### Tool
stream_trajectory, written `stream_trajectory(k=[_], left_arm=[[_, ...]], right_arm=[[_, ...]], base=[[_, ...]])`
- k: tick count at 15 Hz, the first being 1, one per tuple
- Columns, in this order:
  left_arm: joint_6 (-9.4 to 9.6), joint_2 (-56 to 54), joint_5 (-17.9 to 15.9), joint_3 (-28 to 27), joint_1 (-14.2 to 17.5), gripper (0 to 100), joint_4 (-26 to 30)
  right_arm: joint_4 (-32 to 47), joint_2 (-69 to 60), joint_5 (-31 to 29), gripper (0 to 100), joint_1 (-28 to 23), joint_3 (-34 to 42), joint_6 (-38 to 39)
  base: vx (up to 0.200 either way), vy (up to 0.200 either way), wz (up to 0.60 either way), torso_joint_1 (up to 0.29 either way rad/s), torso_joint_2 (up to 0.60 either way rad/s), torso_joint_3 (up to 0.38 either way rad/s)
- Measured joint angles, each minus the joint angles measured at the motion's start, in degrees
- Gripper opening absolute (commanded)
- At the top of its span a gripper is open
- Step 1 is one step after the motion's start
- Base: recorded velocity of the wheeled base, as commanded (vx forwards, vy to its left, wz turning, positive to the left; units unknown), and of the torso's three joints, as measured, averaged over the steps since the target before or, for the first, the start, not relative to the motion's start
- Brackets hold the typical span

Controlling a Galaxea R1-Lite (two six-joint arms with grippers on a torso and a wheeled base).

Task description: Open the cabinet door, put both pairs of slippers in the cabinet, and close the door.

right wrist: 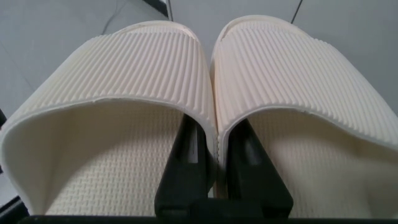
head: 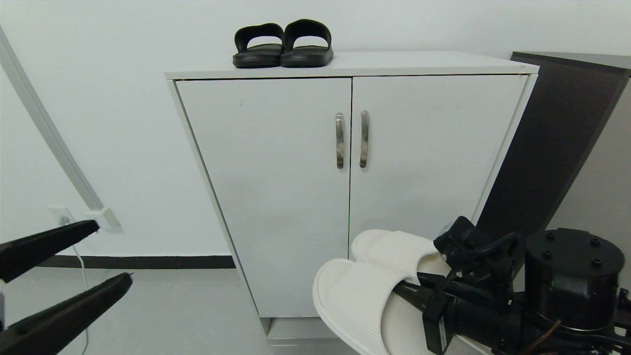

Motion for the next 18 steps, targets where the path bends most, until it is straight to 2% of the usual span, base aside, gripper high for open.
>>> stream_trajectory(k=[2, 5, 8, 11, 13, 14, 15, 16, 18], left_arm=[[-0.43, 7.1, 0.5, -3.9, -4.2, 100, -3.3], [-2.02, 18.0, 2.3, -10.9, -12.4, 100, -9.0], [-2.86, 27.0, 4.8, -19.5, -21.4, 100, -10.8], [-4.18, 34.7, 5.7, -27.2, -27.9, 100, -10.9], [-4.46, 39.7, 5.3, -31.9, -29.6, 100, -10.9], [-4.67, 42.2, 3.3, -34.0, -29.9, 100, -10.9], [-5.50, 44.2, -0.2, -35.7, -30.0, 100, -10.9], [-7.41, 45.9, -2.6, -37.3, -30.0, 100, -10.8], [-13.37, 48.7, -5.3, -40.4, -30.0, 100, -10.9]], right_arm=[[-2.8, 0.9, 0.1, 0, -0.1, 0.8, 0.0], [-3.1, 2.0, 0.1, 0, -0.2, 1.5, 0.0], [-3.1, 2.7, 0.0, 0, -0.4, 1.6, 0.0], [-3.1, 2.9, 0.1, 0, -0.4, 1.6, 0.0], [-3.1, 2.9, 0.1, 0, -0.4, 1.5, 0.0], [-3.1, 2.9, 0.1, 0, -0.4, 1.5, 0.0], [-3.1, 2.9, 0.1, 0, -0.4, 1.5, 0.0], [-3.1, 3.0, 0.0, 0, -0.4, 1.6, 0.0], [-3.1, 3.1, 0.1, 0, -0.4, 1.7, 0.0]], base=[[0.000, 0.000, 0.00, 0.000, 0.00, 0.000], [0.000, 0.000, 0.00, 0.000, 0.00, 0.000], [0.000, 0.000, 0.00, 0.000, 0.00, 0.000], [0.000, 0.000, 0.00, 0.000, 0.00, 0.000], [0.000, 0.000, 0.00, 0.000, 0.00, 0.000], [0.000, 0.000, 0.00, 0.000, 0.00, 0.000], [0.000, 0.000, 0.00, 0.000, 0.00, 0.000], [0.000, 0.000, 0.00, 0.000, 0.00, 0.000], [0.000, 0.000, 0.00, 0.000, 0.00, 0.000]])
